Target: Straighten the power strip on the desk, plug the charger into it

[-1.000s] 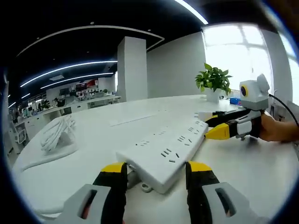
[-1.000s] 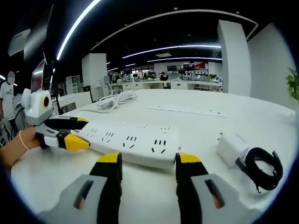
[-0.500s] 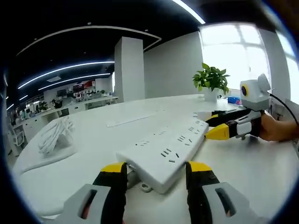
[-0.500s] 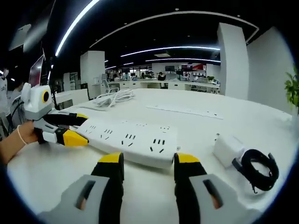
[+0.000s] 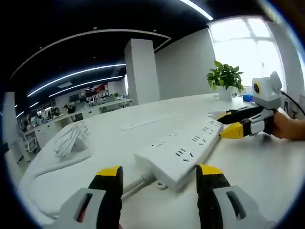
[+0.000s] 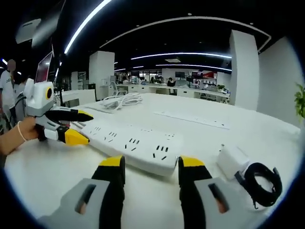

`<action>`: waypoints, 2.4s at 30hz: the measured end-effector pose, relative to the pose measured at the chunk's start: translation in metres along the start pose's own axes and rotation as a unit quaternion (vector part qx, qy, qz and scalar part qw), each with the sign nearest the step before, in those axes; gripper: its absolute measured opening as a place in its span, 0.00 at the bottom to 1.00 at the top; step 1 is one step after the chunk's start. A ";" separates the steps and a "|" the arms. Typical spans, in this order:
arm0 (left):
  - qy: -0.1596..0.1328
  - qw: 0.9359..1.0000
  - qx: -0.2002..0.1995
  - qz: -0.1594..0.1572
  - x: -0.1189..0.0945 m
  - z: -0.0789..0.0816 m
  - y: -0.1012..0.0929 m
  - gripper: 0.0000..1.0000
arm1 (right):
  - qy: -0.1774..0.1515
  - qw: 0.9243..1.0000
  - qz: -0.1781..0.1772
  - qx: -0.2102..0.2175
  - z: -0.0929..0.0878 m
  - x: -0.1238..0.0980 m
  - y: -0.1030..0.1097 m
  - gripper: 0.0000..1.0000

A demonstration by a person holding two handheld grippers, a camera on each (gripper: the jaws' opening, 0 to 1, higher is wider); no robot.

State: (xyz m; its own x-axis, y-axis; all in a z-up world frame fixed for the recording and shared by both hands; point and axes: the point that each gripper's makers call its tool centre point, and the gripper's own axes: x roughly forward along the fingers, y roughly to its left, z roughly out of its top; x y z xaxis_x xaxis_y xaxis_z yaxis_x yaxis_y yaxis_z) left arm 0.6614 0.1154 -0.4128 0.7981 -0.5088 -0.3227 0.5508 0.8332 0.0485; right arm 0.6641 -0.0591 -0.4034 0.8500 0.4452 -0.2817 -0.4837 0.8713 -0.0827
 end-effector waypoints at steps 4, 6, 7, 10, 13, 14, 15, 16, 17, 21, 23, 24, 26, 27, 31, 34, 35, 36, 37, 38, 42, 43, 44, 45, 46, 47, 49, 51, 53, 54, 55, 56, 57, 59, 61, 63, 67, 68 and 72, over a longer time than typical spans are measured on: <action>-0.009 1.000 -0.018 -0.003 -0.009 -0.001 -0.002 0.65 | 0.000 1.000 0.015 -0.001 -0.001 0.006 -0.002 0.58; -0.002 1.000 -0.012 -0.004 -0.012 -0.003 -0.005 0.65 | 0.003 1.000 0.029 -0.002 -0.005 0.008 -0.001 0.62; -0.003 1.000 -0.005 -0.005 -0.013 -0.003 -0.008 0.64 | 0.005 0.999 0.033 -0.003 -0.006 0.007 -0.001 0.62; -0.003 1.000 0.022 -0.012 -0.014 -0.003 -0.016 0.60 | -0.012 0.998 0.053 -0.012 0.000 0.006 0.002 0.62; -0.007 1.000 0.014 -0.021 -0.012 -0.002 -0.023 0.55 | -0.011 0.998 0.063 -0.010 -0.001 0.005 0.000 0.60; -0.007 0.999 -0.002 -0.031 -0.012 -0.002 -0.026 0.53 | -0.011 0.998 0.067 -0.006 -0.001 0.005 0.000 0.60; -0.004 0.999 -0.011 -0.037 -0.012 -0.004 -0.027 0.52 | -0.009 0.997 0.077 0.001 -0.002 0.005 0.002 0.60; -0.002 0.999 -0.010 -0.036 -0.012 -0.004 -0.025 0.51 | -0.009 0.997 0.082 0.008 -0.002 0.005 0.002 0.61; 0.000 0.999 -0.010 -0.034 -0.012 -0.005 -0.025 0.51 | -0.013 0.996 0.084 0.015 -0.001 0.004 0.002 0.60; 0.001 1.000 -0.002 -0.028 -0.013 -0.006 -0.024 0.44 | -0.014 0.995 0.092 0.025 -0.001 0.005 0.002 0.58; 0.002 1.000 -0.002 -0.031 -0.012 -0.007 -0.027 0.43 | -0.008 0.995 0.094 0.023 -0.003 0.005 0.002 0.55; 0.005 0.999 0.002 -0.032 -0.011 -0.009 -0.029 0.43 | -0.007 0.995 0.094 0.021 -0.003 0.005 0.003 0.53; 0.009 1.000 0.011 -0.028 -0.010 -0.010 -0.029 0.42 | -0.011 0.995 0.092 0.020 -0.002 0.005 0.003 0.50; 0.009 1.000 0.012 -0.016 -0.009 -0.011 -0.027 0.39 | -0.013 0.996 0.091 0.020 -0.002 0.004 0.003 0.50; 0.008 1.000 0.009 -0.015 -0.007 -0.011 -0.027 0.36 | -0.012 0.996 0.086 0.024 -0.003 0.004 0.001 0.47; 0.008 1.000 0.006 -0.014 -0.007 -0.011 -0.026 0.35 | -0.010 0.996 0.082 0.024 -0.004 0.004 0.000 0.44; 0.008 1.000 0.006 -0.014 -0.007 -0.011 -0.026 0.35 | -0.009 0.996 0.080 0.024 -0.004 0.004 -0.001 0.44; 0.008 1.000 0.005 -0.014 -0.007 -0.011 -0.026 0.35 | -0.009 0.997 0.077 0.025 -0.004 0.004 -0.002 0.42; 0.008 1.000 0.005 -0.013 -0.007 -0.011 -0.026 0.35 | -0.010 0.997 0.073 0.023 -0.004 0.004 -0.003 0.40; 0.008 1.000 0.006 -0.014 -0.007 -0.011 -0.026 0.35 | -0.010 0.997 0.069 0.019 -0.005 0.004 -0.005 0.38; 0.003 1.000 -0.019 -0.018 -0.007 -0.009 -0.025 0.34 | -0.010 0.998 0.066 0.020 -0.005 0.003 -0.006 0.37; 0.002 0.999 -0.026 -0.019 -0.007 -0.009 -0.024 0.34 | -0.010 0.998 0.065 0.021 -0.005 0.003 -0.006 0.37; 0.001 0.999 -0.031 -0.020 -0.007 -0.009 -0.023 0.33 | -0.010 0.998 0.064 0.021 -0.005 0.003 -0.006 0.36; 0.000 0.999 -0.034 -0.021 -0.007 -0.008 -0.023 0.32 | -0.010 0.998 0.063 0.021 -0.005 0.003 -0.006 0.36; -0.001 0.999 -0.036 -0.021 -0.007 -0.008 -0.023 0.31 | -0.010 0.998 0.063 0.021 -0.005 0.003 -0.006 0.36; -0.001 0.999 -0.036 -0.020 -0.007 -0.008 -0.022 0.30 | -0.010 0.998 0.062 0.022 -0.005 0.003 -0.006 0.36; 0.000 0.999 -0.027 -0.025 -0.007 -0.008 -0.023 0.30 | -0.010 0.998 0.061 0.026 -0.005 0.002 -0.006 0.35; -0.001 0.999 -0.027 -0.028 -0.007 -0.008 -0.021 0.29 | -0.009 0.998 0.056 0.028 -0.006 0.000 -0.006 0.34; -0.003 0.999 -0.039 -0.030 -0.007 -0.008 -0.021 0.29 | -0.009 0.998 0.051 0.027 -0.006 0.000 -0.006 0.33; -0.003 0.999 -0.040 -0.031 -0.007 -0.008 -0.021 0.29 | -0.008 0.998 0.051 0.027 -0.006 0.000 -0.006 0.33; -0.003 0.999 -0.039 -0.031 -0.007 -0.008 -0.020 0.28 | -0.008 0.998 0.050 0.027 -0.006 0.000 -0.006 0.33; -0.002 0.999 -0.037 -0.030 -0.007 -0.008 -0.020 0.28 | -0.008 0.998 0.049 0.028 -0.006 0.000 -0.006 0.33; -0.002 0.999 -0.034 -0.029 -0.007 -0.008 -0.020 0.28 | -0.007 0.998 0.049 0.028 -0.006 0.000 -0.006 0.33; -0.002 0.999 -0.029 -0.028 -0.006 -0.008 -0.020 0.28 | -0.007 0.999 0.044 0.024 -0.006 -0.001 -0.006 0.32; -0.002 0.999 -0.030 -0.029 -0.006 -0.008 -0.020 0.28 | -0.006 0.999 0.041 0.022 -0.006 -0.001 -0.006 0.32; -0.002 0.999 -0.034 -0.030 -0.007 -0.008 -0.020 0.27 | -0.006 0.999 0.038 0.021 -0.006 -0.001 -0.006 0.32; -0.003 0.998 -0.043 -0.036 -0.007 -0.008 -0.019 0.26 | -0.004 0.999 0.031 0.017 -0.007 -0.002 -0.005 0.31; -0.003 0.998 -0.043 -0.038 -0.007 -0.008 -0.019 0.26 | -0.003 0.999 0.029 0.015 -0.007 -0.003 -0.004 0.32; -0.003 0.998 -0.040 -0.041 -0.007 -0.009 -0.020 0.26 | 0.000 1.000 0.023 0.011 -0.007 -0.004 -0.004 0.31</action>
State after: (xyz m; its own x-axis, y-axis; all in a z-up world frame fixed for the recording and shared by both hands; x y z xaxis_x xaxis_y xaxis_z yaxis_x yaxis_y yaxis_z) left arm 0.6425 0.1045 -0.4195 0.7530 -0.5762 -0.3178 0.5927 0.8037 -0.0528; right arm 0.6615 -0.0657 -0.4092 0.8266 0.4855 -0.2847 -0.5181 0.8540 -0.0479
